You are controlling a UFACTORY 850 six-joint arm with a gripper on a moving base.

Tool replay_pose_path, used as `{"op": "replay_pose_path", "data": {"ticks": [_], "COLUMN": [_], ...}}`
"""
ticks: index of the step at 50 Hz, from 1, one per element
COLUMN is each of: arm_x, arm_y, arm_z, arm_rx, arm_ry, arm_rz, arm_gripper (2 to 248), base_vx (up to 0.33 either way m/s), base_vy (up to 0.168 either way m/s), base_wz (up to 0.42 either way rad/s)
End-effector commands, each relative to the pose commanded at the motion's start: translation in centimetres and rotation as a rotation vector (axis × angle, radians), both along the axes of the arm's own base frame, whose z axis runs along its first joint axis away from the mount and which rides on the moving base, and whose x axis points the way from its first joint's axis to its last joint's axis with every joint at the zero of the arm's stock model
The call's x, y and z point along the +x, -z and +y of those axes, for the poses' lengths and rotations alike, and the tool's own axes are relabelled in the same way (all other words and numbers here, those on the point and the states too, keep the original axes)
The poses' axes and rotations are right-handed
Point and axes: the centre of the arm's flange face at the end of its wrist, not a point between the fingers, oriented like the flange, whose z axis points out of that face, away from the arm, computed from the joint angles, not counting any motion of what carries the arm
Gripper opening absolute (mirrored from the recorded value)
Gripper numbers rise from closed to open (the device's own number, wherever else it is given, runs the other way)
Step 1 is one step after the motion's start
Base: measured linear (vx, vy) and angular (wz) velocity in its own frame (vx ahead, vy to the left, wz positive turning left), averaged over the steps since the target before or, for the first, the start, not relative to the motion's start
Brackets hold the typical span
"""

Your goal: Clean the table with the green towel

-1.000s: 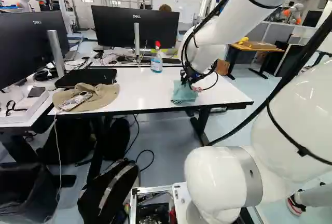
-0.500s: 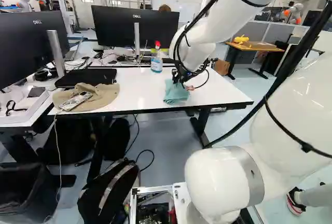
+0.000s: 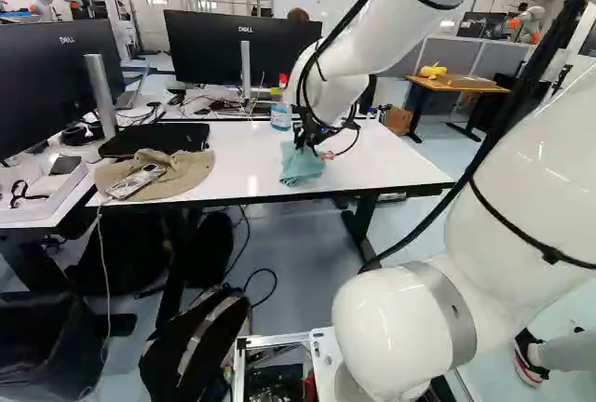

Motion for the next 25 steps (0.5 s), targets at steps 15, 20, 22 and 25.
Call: {"op": "replay_pose_path", "data": {"ticks": [15, 20, 22, 25], "arm_x": [0.8, 1.1, 1.2, 1.3], "arm_y": [-0.1, -0.1, -0.1, -0.1], "arm_z": [2.4, 3.3, 3.6, 4.1], "arm_rx": [0.000, 0.000, 0.000, 0.000], "arm_ry": [-0.053, -0.071, -0.078, -0.088], "arm_rz": [0.001, 0.001, 0.001, 0.001], "arm_gripper": [42, 42, 42, 42], "base_vx": [0.000, 0.000, 0.000, 0.000], "base_vy": [0.000, 0.000, 0.000, 0.000], "base_wz": [0.000, 0.000, 0.000, 0.000]}}
